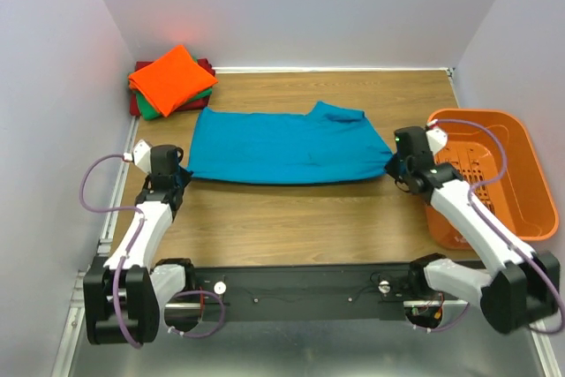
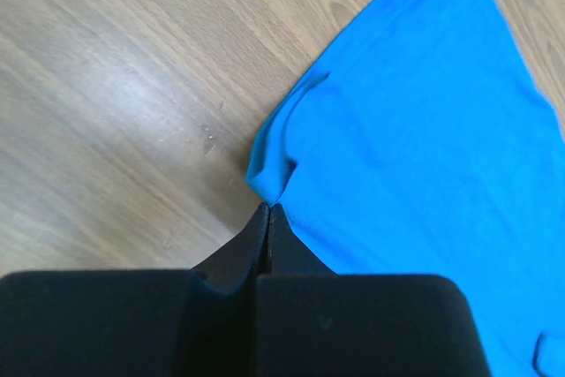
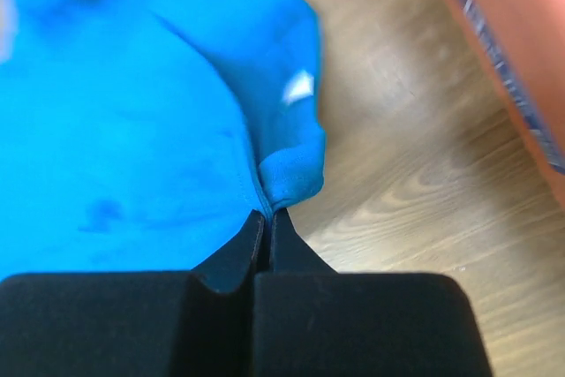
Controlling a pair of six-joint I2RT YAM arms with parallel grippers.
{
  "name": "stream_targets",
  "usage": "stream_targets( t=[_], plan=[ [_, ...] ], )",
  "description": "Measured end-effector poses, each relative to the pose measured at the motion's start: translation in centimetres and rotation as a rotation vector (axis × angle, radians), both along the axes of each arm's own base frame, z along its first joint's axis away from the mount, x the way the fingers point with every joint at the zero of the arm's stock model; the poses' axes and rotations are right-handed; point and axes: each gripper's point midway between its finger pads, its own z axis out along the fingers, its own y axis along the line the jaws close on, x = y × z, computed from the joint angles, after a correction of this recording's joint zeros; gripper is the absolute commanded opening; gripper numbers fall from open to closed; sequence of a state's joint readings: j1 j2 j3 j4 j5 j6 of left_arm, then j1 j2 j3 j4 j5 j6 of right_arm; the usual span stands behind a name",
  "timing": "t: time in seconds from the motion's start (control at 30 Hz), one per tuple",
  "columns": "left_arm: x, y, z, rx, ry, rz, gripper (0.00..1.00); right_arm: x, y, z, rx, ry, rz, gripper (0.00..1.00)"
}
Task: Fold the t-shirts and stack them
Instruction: Fold the tshirt
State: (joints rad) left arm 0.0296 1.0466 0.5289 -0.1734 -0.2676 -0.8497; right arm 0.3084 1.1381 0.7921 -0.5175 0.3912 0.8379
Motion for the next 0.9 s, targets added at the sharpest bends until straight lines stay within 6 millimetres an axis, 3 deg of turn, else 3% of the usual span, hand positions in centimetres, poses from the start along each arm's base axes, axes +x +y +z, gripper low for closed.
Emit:
stream_targets(
  t=[0.07, 0.13, 0.23, 0.27, 0.3, 0.33, 0.4, 0.43, 0.53, 0.6, 0.73, 0.8, 0.9],
  plan=[
    [-0.5, 0.1, 0.4, 0.002, -0.004, 0.005, 0.0, -0.4, -0.1, 3.2, 0.023, -0.065, 0.001, 0.01],
    [-0.9, 0.2, 0.8, 0.004, -0.009, 0.008, 0.0, -1.0, -0.1, 5.0, 0.046, -0.102, 0.01, 0.01],
    [-1.6, 0.2, 1.0, 0.004, 0.0, 0.011, 0.0, -2.3, 0.1, 5.7, 0.072, -0.105, 0.03, 0.05],
    [-1.9, 0.2, 1.0, 0.0, 0.003, 0.013, 0.06, -2.8, 0.2, 5.8, 0.083, -0.099, 0.036, 0.12],
    [-2.1, 0.1, 1.2, -0.002, -0.001, 0.016, 0.12, -3.2, 0.4, 5.6, 0.095, -0.087, 0.047, 0.25],
    [-2.2, 0.1, 1.4, -0.005, -0.005, 0.018, 0.25, -3.5, 0.6, 5.5, 0.105, -0.078, 0.053, 0.32],
    [-2.5, 0.1, 1.5, -0.01, -0.004, 0.022, 0.4, -4.1, 1.0, 5.0, 0.129, -0.06, 0.064, 0.47],
    [-2.7, 0.1, 1.7, -0.013, -0.003, 0.026, 0.48, -4.6, 1.2, 4.6, 0.141, -0.045, 0.075, 0.6],
    [-2.8, 0.3, 2.8, -0.016, -0.011, 0.037, 0.62, -5.4, 1.4, 4.2, 0.149, -0.02, 0.102, 0.69],
    [-2.2, 0.5, 4.6, -0.004, -0.042, 0.041, 0.64, -5.5, 1.5, 4.3, 0.149, -0.018, 0.114, 0.72],
    [-0.4, 0.9, 9.1, 0.03, -0.147, 0.032, 0.64, -4.3, 2.4, 4.6, 0.139, 0.001, 0.171, 0.72],
    [0.9, 0.9, 10.6, 0.049, -0.185, 0.013, 0.64, -2.6, 3.4, 4.7, 0.133, 0.003, 0.219, 0.72],
    [4.8, 0.8, 12.5, 0.069, -0.217, -0.021, 0.61, 1.4, 4.8, 4.2, 0.105, 0.014, 0.278, 0.7]
  ],
)
